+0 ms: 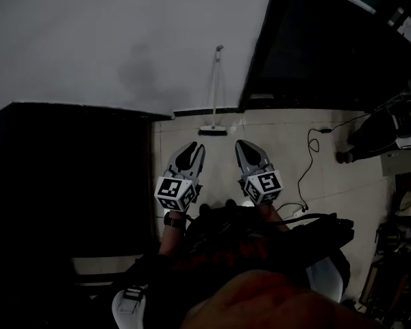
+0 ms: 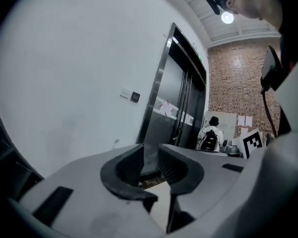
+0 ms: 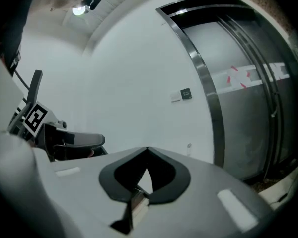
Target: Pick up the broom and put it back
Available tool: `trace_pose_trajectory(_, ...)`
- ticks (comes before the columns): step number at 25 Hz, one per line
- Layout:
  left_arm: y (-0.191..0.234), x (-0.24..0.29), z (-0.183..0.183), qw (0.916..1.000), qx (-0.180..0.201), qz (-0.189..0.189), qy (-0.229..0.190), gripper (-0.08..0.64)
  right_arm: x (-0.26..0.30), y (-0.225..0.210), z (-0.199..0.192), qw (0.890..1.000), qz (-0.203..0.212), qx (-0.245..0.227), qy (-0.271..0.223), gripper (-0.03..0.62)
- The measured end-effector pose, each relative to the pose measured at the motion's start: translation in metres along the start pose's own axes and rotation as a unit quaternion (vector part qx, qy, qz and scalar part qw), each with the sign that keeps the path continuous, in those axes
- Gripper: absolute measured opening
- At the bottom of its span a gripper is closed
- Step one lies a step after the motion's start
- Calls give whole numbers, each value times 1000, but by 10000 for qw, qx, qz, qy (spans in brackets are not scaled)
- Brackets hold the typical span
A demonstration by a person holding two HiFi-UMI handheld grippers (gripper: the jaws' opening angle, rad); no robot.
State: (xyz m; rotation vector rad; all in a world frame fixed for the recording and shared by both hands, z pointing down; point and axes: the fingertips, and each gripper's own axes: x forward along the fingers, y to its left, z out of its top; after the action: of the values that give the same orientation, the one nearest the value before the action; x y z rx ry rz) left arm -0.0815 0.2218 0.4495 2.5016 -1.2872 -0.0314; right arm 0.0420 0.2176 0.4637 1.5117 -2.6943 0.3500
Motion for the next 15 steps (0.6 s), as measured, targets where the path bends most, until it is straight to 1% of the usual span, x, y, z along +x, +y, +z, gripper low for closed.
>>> trace_pose_trajectory(2,-6,5,5,9998,-25,-16,-176,89,2,-6,2,10000,94,9,-22,1)
trace_pose_trajectory(4,-23,5,14,9994,-59,-65,-336,78,-8,-9,14,9998,182,-65,-63,0)
trace_pose_trajectory(6,-40,1,13,9997,-60,-18,-257,75,-24,-8,22,9997,222,-76,-36,0)
trace_pose_trajectory(9,-51,1,9,10000,1,24,-62,75,-34,-6,24,9996,268,-67,29,0)
trace_pose_trajectory(15,-60,6,18,9999,109,-53,-87,75,-37,-5,30,9992,401,-79,22,0)
